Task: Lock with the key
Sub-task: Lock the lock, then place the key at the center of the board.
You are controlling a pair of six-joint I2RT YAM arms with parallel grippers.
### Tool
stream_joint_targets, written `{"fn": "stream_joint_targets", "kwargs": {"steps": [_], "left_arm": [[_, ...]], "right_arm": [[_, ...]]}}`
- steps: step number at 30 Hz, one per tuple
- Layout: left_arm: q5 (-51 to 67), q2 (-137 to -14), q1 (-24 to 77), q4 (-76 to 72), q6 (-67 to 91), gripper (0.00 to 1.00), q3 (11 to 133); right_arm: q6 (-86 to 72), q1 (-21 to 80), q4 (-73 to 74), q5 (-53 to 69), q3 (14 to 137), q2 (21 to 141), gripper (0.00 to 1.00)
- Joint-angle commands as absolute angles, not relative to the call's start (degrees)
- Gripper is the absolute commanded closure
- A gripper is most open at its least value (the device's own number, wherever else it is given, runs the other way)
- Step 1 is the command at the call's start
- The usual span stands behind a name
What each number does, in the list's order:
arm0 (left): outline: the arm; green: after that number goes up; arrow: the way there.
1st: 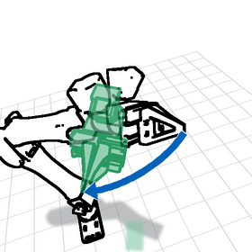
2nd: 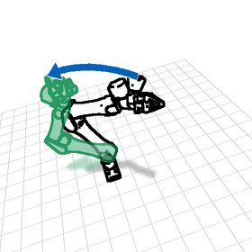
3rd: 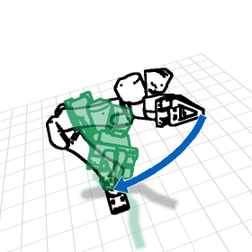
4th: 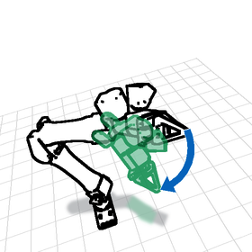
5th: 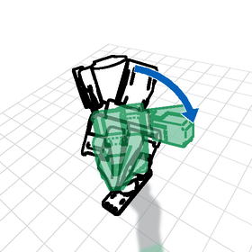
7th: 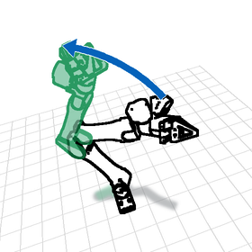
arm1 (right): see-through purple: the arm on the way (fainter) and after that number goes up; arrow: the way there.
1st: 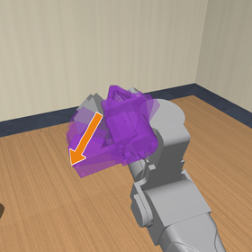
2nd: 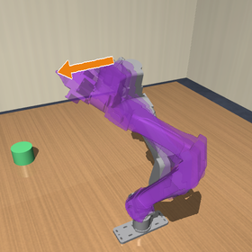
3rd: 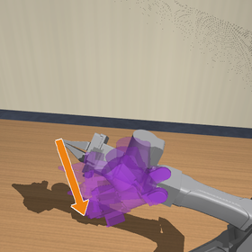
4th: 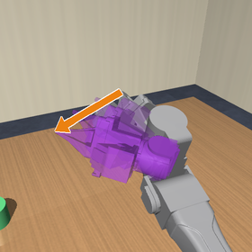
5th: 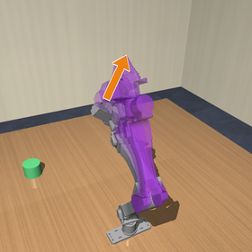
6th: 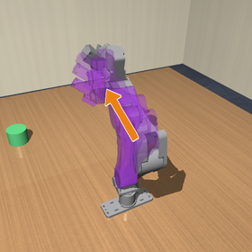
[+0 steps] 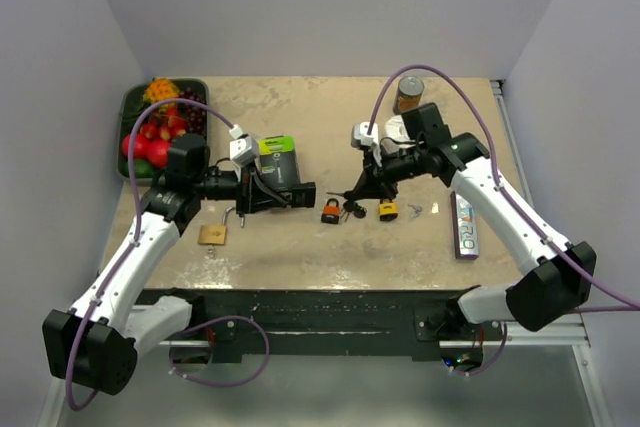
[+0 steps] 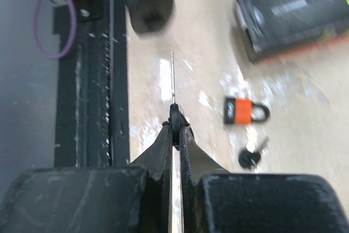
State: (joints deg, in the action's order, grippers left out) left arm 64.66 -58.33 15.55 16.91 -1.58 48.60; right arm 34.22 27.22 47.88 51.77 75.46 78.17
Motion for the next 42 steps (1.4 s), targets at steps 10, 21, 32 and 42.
{"fn": "stream_joint_targets", "kwargs": {"steps": [10, 21, 32, 42], "left_arm": [[68.4, -58.3, 13.0, 17.2, -6.7, 1.00, 53.4], [67.4, -57.5, 12.9, 17.1, -6.9, 1.00, 51.9], [66.9, -57.0, 12.9, 17.8, -7.6, 1.00, 51.2], [66.4, -57.7, 13.0, 18.8, -8.7, 1.00, 50.7]], "right_arm": [[32.7, 20.8, 39.1, 41.2, 76.4, 83.0, 1.00], [24.4, 20.7, 22.1, 32.3, 79.8, 97.8, 1.00], [24.1, 20.7, 16.1, 21.0, 80.6, 108.1, 1.00], [28.4, 20.7, 17.4, 12.5, 82.4, 111.6, 0.99]]}}
